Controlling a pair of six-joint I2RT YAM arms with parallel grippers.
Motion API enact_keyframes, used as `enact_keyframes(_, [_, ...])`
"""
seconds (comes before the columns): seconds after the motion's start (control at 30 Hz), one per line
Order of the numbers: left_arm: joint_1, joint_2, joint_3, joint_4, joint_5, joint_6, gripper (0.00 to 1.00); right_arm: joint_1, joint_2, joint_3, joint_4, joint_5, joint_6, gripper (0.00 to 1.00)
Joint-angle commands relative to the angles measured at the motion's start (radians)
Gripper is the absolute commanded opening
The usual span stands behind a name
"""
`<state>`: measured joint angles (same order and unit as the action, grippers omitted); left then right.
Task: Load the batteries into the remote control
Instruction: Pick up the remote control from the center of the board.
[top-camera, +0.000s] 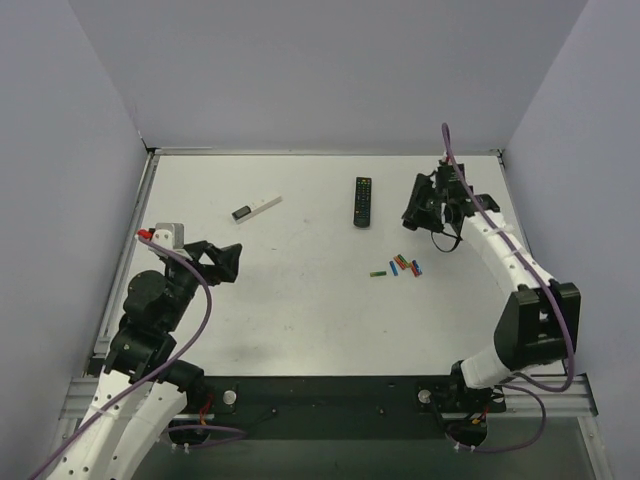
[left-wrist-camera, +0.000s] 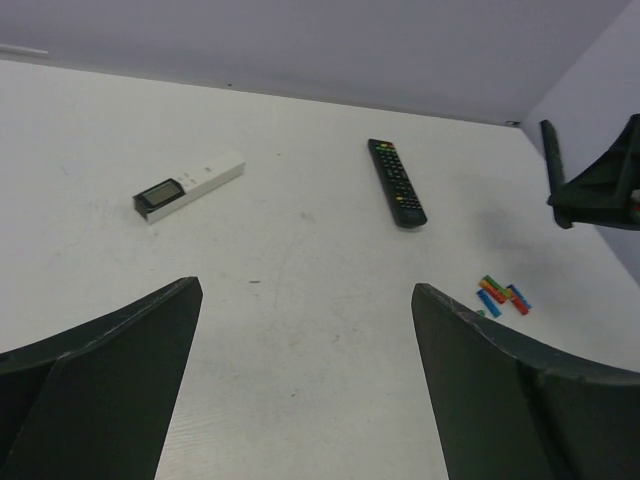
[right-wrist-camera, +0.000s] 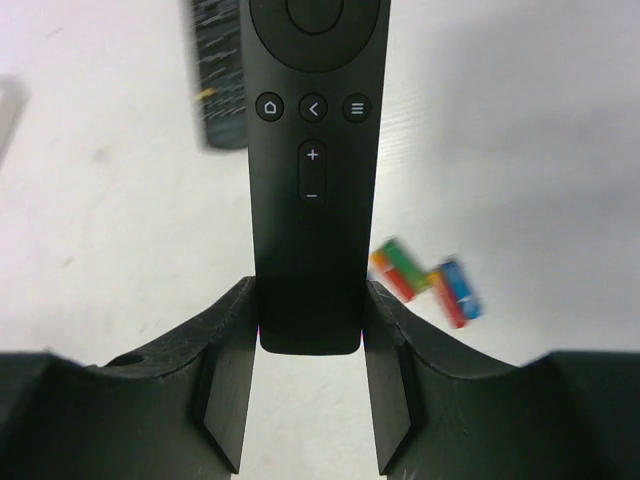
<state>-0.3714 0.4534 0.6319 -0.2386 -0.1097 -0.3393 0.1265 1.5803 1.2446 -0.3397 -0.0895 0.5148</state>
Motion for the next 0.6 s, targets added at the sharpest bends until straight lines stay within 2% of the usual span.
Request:
enact_keyframes(0.0, [0.003,0.008,-0.053,0.218,0.191,-0.199,0.97,0.090,-0.207,-0.164,0.189,-0.209,0.007,0.21])
enact_keyframes(0.07, [0.003,0.039,-0.090,0.336,0.274,-0.246,0.97,0.148,-0.256,-0.212,0.270,-0.290,0.024,0.21])
enact_keyframes(0.27, [0.002,0.171,-0.113,0.566,0.482,-0.392,0.97,0.353,-0.370,-0.272,0.381,-0.371,-0.022,0.22])
enact_keyframes(0.4, [0.000,0.257,-0.127,0.722,0.558,-0.518,0.97,0.476,-0.419,-0.330,0.508,-0.435,0.013,0.23])
enact_keyframes(0.57, [-0.007,0.329,-0.136,0.879,0.597,-0.586,0.97,0.567,-0.439,-0.367,0.620,-0.489,0.027,0.24])
